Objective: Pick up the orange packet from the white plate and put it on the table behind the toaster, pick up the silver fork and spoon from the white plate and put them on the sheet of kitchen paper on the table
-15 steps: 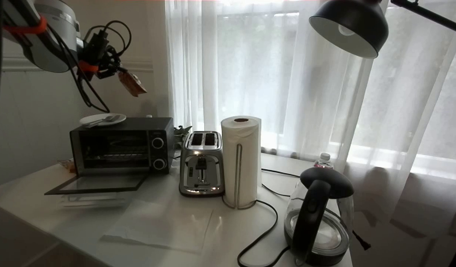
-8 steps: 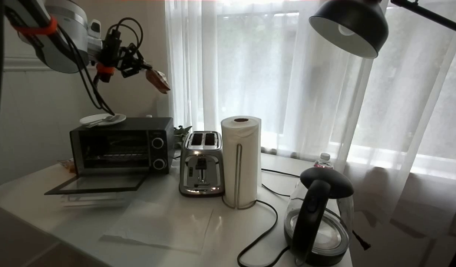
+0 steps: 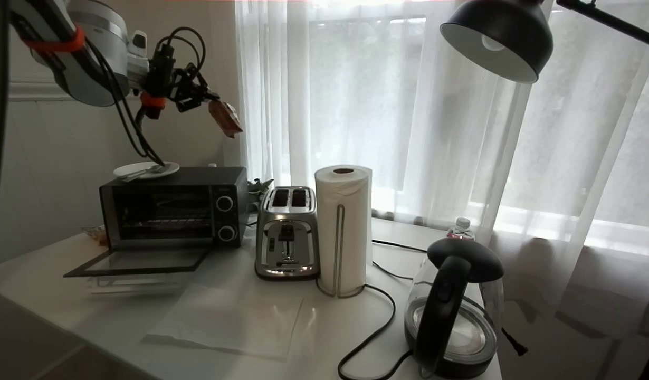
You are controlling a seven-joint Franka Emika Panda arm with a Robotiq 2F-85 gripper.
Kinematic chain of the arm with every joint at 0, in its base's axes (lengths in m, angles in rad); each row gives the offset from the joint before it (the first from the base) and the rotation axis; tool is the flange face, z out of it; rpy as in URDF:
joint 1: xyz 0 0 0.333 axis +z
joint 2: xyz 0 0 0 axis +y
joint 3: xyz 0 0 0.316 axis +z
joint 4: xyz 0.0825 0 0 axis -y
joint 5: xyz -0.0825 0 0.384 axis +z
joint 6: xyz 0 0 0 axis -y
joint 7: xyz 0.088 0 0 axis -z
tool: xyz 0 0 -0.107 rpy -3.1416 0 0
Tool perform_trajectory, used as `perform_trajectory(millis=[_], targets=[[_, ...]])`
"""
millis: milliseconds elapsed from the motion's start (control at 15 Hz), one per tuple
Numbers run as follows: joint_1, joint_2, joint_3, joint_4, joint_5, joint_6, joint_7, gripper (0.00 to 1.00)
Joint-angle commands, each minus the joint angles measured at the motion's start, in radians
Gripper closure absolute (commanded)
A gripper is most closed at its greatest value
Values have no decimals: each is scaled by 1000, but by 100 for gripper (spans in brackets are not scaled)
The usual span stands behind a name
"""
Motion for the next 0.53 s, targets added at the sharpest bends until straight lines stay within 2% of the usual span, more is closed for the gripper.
perform_trajectory(millis=[0, 133, 467], targets=[[1, 122, -38, 101, -66, -77, 16, 100], [0, 197, -61, 162, -92, -107, 19, 100], [-6, 359, -108, 296, -70, -145, -23, 100]])
